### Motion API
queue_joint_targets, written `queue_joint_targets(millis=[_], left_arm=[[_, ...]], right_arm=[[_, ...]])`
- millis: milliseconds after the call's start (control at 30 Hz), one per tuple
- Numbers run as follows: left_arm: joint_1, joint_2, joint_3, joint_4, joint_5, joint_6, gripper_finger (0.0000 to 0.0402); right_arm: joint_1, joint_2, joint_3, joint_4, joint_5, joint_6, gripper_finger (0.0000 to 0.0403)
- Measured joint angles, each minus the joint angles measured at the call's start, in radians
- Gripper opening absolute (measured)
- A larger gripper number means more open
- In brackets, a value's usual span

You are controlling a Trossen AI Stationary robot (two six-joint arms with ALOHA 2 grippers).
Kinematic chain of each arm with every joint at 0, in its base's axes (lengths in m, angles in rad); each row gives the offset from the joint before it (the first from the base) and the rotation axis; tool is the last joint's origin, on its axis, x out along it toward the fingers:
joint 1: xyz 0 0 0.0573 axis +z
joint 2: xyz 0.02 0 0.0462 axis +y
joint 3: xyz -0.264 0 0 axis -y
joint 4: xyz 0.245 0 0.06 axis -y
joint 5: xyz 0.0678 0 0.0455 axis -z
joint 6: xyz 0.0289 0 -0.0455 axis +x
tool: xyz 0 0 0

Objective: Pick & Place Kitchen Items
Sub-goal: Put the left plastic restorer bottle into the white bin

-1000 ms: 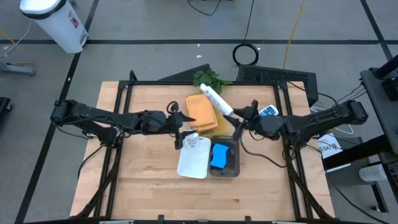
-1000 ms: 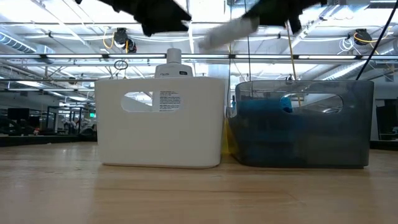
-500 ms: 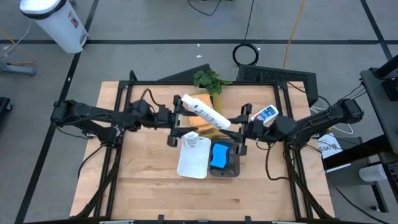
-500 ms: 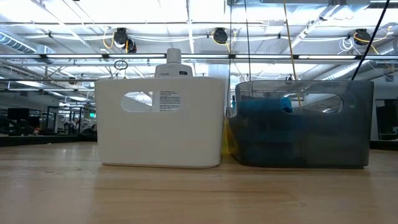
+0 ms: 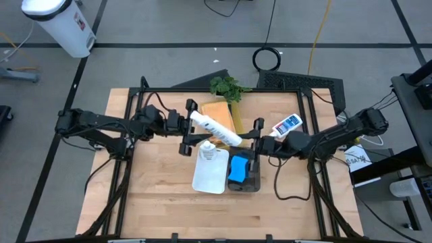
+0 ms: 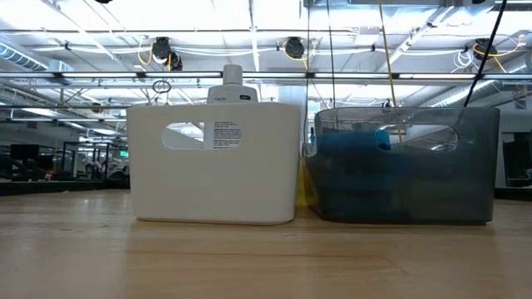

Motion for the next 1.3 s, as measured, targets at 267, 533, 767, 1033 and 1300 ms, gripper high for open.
queue_joint_targets(millis=[267, 533, 767, 1033, 1300], left_arm=[[0.001, 0.0, 0.0, 0.025, -0.007, -0.033, 0.0227], [0.001, 0.011, 0.0, 0.028, -0.011, -0.048, 0.0227], [0.002, 0.027, 0.0, 0.022, -0.016, -0.077, 0.0227], [0.0, 0.015, 0.001, -0.059, -0.043, -0.115, 0.0149], [-0.001, -0.057, 0.001, -0.294, -0.048, -0.037, 0.0085]], right_arm=[[-0.024, 0.01, 0.002, 0.034, -0.004, 0.002, 0.012], [-0.092, 0.045, 0.002, 0.048, -0.083, 0.068, 0.0119], [-0.147, 0.136, 0.002, 0.145, -0.122, 0.045, 0.012], [-0.164, 0.144, 0.002, 0.102, -0.121, 0.045, 0.014], [-0.164, 0.067, 0.002, -0.134, -0.112, 0.112, 0.0185]])
